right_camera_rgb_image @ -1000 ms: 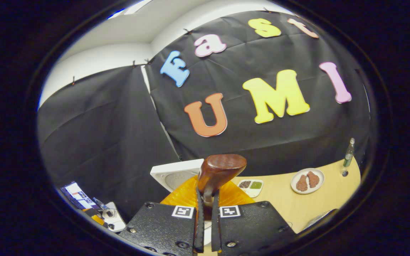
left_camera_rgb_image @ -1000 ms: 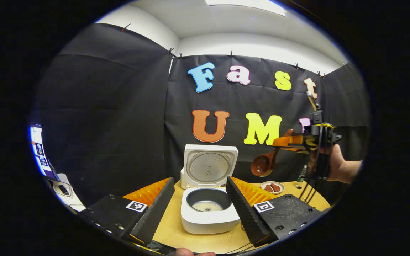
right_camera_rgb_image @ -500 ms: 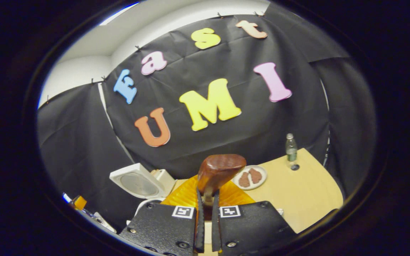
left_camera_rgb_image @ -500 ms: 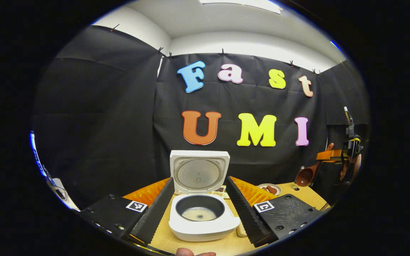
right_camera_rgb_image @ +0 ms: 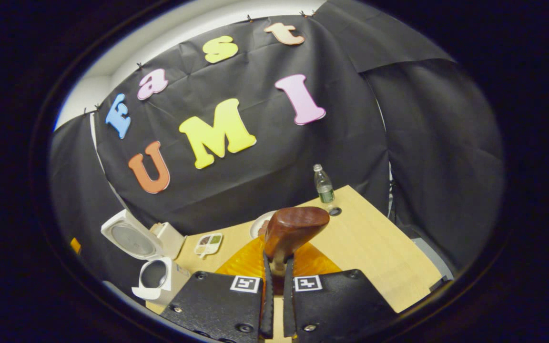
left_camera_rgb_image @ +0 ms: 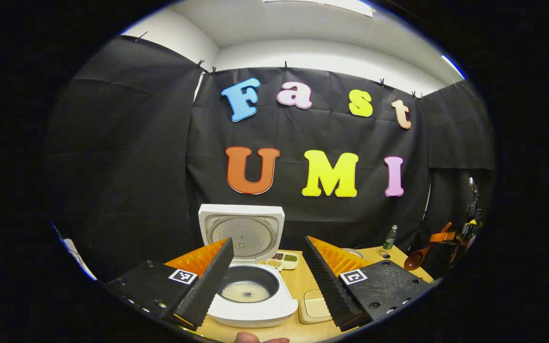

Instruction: Close the left gripper, press the button to open the rice cooker; take a wooden spoon from the chopstick holder with the right hand, scoop a spoonful of rice and pour it into the rice cooker, then put the wooden spoon back into the chopstick holder.

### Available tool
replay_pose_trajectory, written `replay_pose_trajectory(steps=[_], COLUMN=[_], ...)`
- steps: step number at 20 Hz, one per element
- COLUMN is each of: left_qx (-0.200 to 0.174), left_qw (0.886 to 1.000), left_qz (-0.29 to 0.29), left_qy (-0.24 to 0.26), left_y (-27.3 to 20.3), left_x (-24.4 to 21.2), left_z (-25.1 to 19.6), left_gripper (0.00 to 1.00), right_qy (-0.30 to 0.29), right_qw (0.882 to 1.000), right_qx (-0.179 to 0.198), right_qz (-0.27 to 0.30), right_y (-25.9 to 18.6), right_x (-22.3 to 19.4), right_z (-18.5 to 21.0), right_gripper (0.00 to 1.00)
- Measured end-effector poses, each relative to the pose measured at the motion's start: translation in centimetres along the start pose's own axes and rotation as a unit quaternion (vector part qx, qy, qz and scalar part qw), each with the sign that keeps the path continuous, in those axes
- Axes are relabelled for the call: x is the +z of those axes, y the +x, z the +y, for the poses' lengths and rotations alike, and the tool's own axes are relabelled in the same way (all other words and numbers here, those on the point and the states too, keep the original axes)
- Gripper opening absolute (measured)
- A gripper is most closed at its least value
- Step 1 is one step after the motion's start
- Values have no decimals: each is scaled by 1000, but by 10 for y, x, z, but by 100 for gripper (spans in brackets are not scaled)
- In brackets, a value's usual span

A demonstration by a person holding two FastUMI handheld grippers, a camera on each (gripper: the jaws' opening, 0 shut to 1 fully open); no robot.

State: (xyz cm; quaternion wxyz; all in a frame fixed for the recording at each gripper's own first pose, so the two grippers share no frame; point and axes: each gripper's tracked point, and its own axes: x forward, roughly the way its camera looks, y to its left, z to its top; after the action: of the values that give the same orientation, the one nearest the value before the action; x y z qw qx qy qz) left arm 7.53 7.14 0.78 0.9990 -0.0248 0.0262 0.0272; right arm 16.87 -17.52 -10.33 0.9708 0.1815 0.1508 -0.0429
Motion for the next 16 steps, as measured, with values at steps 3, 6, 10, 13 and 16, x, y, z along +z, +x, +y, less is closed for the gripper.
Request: replay_pose_trajectory(steps=[3,6,10,13,16], left_qx=[8,14,25,31,33], left_qw=[1000,1000,999,998,997], left_qz=[10,25,41,52,64], left_qy=[7,5,20,24,20], left_y=[-2,-1,-2,-2,-2], left_x=[0,0,0,-1,-4], left_z=[-3,-5,-3,-4,-9], left_gripper=[93,93,94,93,93], right_qy=[15,14,12,-5,-15], right_qw=[1000,999,998,997,997], right_qx=[-4,-7,-14,-20,-20], right_qz=[23,43,58,74,79], right_y=[21,43,67,85,95], right_x=[-24,-48,-76,-102,-116], right_z=[-13,-22,-28,-34,-35], right_gripper=[13,13,13,13,13])
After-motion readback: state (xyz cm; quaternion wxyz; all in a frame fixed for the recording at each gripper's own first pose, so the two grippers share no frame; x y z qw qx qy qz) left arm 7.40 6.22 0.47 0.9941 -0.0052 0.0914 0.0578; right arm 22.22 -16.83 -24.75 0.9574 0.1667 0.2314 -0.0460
